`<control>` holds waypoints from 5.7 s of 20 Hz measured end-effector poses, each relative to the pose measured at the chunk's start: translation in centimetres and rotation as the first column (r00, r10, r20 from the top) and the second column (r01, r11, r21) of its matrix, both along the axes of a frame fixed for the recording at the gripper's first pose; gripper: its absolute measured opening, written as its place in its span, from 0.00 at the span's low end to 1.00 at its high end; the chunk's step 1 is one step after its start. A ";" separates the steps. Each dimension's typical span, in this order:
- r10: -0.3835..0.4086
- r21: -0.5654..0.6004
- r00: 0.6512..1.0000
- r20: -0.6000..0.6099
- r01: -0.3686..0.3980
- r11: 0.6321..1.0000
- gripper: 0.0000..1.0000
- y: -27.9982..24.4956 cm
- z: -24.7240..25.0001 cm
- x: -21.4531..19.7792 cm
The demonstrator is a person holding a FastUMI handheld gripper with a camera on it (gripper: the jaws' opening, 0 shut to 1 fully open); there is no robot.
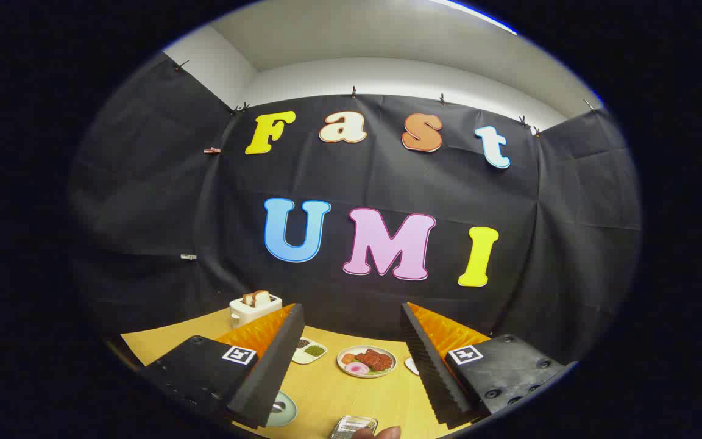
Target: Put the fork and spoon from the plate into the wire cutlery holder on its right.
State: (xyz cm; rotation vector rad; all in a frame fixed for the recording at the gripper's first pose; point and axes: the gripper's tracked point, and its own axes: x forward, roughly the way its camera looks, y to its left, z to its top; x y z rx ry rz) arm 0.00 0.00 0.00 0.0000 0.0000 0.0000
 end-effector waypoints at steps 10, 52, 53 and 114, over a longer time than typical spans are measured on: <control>-0.011 -0.006 1.000 0.029 0.011 1.000 0.98 0.5 1.4 -1.1; 0.162 0.185 0.391 -0.906 0.022 0.983 0.75 19.1 -36.0 -4.8; 0.153 0.174 0.368 -0.917 0.026 0.984 0.68 19.1 -37.0 -5.1; 0.090 0.083 0.468 -0.879 -0.035 0.996 0.82 1.4 -26.9 -2.9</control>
